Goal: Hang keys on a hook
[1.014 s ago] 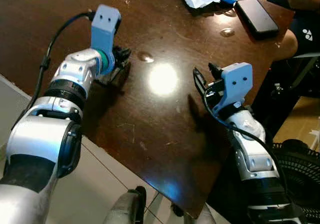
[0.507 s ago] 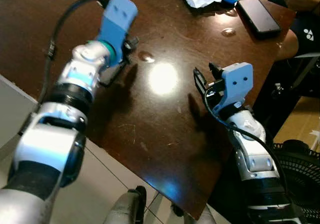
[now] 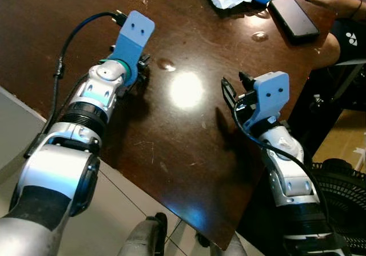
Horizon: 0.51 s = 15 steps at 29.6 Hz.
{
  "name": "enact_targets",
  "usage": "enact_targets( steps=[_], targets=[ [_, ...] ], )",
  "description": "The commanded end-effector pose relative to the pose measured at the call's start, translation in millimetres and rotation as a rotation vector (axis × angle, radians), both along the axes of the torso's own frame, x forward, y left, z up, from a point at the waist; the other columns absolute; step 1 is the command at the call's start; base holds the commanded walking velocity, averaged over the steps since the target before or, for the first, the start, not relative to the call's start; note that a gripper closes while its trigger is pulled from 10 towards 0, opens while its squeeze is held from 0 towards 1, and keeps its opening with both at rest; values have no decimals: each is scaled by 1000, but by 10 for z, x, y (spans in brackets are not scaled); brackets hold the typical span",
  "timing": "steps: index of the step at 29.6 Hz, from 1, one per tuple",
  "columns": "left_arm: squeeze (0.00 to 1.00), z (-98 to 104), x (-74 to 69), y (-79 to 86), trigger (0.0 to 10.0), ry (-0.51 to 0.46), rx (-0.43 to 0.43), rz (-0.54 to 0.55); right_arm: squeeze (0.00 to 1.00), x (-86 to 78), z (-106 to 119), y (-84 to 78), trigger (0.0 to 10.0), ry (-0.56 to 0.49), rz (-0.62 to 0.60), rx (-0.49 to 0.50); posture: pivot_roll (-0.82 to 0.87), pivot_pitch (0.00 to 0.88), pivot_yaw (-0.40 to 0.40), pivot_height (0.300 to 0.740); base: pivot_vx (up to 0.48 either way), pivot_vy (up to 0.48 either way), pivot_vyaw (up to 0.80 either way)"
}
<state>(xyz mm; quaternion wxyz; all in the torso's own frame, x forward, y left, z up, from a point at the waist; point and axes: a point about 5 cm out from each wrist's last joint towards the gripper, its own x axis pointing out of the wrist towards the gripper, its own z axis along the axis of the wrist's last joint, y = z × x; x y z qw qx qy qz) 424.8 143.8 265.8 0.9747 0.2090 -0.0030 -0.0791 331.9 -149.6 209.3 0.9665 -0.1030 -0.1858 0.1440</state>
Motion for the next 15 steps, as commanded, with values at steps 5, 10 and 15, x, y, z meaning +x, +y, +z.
enact_targets(
  steps=[5, 10, 15],
  targets=[
    [0, -154, -8, 129, 10000, 56, 17, 39, 0, -31, -82, -3, 10000, 28, -1, 8, 16, 325, 122, 740, 0, 0, 0],
    [0, -184, -10, 99, 10000, 111, -77, 8, 0, -25, -80, -7, 10000, 28, -1, 7, 16, 326, 119, 740, 0, 0, 0],
    [0, -111, -1, 74, 10000, 125, -207, 0, 0, -22, -80, -7, 10000, 29, -1, 7, 17, 326, 117, 740, 0, 0, 0]
  ],
)
